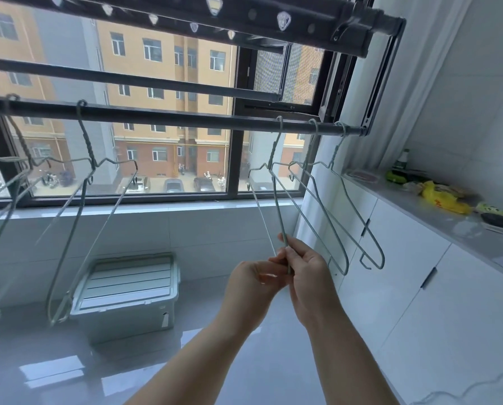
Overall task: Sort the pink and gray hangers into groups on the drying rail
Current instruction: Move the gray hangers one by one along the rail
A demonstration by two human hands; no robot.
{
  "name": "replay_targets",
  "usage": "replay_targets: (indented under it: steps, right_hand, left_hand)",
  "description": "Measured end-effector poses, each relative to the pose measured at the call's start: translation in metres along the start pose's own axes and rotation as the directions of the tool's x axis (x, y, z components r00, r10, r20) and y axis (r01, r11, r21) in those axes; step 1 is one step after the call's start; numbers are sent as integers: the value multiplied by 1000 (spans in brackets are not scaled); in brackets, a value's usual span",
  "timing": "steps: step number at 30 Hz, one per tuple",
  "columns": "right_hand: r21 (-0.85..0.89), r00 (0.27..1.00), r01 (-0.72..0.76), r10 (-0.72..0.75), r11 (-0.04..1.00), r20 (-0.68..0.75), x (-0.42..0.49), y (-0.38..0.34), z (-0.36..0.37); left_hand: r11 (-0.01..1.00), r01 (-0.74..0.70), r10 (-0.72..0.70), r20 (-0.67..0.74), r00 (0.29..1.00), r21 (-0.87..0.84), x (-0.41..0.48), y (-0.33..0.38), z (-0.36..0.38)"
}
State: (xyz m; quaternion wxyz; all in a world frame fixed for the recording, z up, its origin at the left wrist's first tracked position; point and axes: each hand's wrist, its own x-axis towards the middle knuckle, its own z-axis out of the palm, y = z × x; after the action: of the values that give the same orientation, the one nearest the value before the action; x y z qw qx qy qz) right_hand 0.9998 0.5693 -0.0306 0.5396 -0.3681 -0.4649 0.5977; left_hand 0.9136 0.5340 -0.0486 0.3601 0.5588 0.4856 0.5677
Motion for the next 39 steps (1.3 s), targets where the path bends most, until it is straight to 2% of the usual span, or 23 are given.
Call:
replay_targets:
  steps: [8,10,12,14,15,16,17,18,20,22,24,26,31,35,39]
  right_hand:
    - [-42,999,-39,39,998,-13,2,-4,-6]
    - [-156,998,-29,19,987,-68,0,-3,-3]
    - [-463,977,55,-143,885,-158,-2,2,2]
    - [-670,886,238,-440,703,-148,-8,5,13]
    - [-707,828,334,-553,623,-97,-13,7,22]
    - [-714,796,404,-604,571,-33,-17,9,34]
    - [-696,794,457,-607,553,40,-21,11,47]
    - [-656,809,500,-576,566,119,-24,14,59]
    - [-553,836,544,-463,631,294,-32,27,95]
    - [-489,836,532,-338,691,432,-33,39,119]
    - [-451,808,483,-184,751,559,-41,54,152]
    - [-437,773,409,-49,801,633,-50,67,183]
    - [-419,771,131,173,899,613,-56,76,238]
    - [-240,777,-86,216,967,592,-57,78,250]
    - [-63,772,-173,175,983,611,-52,78,237]
  left_hand:
    - [999,5,-6,17,1000,49,-1,0,3]
    - [992,49,-51,11,999,113,-6,-1,-4]
    - [982,85,-79,-41,996,169,-14,1,-21]
    - [975,49,-22,-127,992,216,-25,7,-48]
    - [965,6,44,-186,982,264,-32,13,-64]
    - [939,-39,132,-253,958,343,-40,18,-82]
    - [893,-69,235,-328,915,445,-49,23,-100]
    - [833,-64,333,-406,851,550,-58,27,-117]
    - [729,69,441,-544,714,681,-82,31,-156]
    - [704,195,421,-623,660,683,-95,30,-176]
    - [727,299,309,-683,662,618,-110,28,-194]
    - [728,320,258,-674,692,606,-124,23,-207]
    - [782,316,130,-636,761,538,-141,11,-223]
    - [805,316,81,-620,780,503,-133,6,-224]
    - [866,253,80,-619,781,431,-122,4,-219]
